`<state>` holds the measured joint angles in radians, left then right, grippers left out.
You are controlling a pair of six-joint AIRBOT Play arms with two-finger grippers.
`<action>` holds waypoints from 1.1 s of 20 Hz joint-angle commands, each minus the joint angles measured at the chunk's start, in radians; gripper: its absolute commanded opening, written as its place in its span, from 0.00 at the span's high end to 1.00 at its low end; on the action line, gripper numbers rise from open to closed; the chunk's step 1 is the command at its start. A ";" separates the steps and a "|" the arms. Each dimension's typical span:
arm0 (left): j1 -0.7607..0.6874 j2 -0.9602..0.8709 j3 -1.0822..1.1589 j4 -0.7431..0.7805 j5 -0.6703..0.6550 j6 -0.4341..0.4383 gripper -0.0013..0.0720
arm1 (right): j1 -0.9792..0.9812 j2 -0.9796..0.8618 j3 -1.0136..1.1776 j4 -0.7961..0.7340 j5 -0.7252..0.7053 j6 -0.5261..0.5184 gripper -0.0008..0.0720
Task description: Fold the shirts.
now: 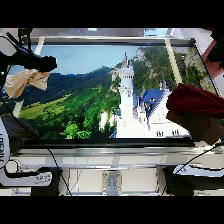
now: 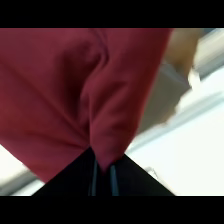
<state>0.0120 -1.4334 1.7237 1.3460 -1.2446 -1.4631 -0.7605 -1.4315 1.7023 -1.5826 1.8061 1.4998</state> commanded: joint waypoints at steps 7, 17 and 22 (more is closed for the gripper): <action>0.000 0.001 0.000 -0.063 -0.002 -0.008 0.97 | -0.016 0.020 -0.309 -0.110 -0.058 0.054 0.42; 0.000 0.001 0.000 -0.075 -0.006 -0.012 0.97 | 0.296 0.142 -0.187 0.998 -0.610 -0.335 0.43; 0.000 0.001 0.000 -0.075 -0.092 -0.011 0.97 | 0.761 0.134 -0.316 0.693 -0.924 -0.358 0.43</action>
<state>0.0120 -1.4334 1.7237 1.2724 -1.2877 -1.4742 -0.2287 -1.2961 1.4471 -0.7986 1.1019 1.1847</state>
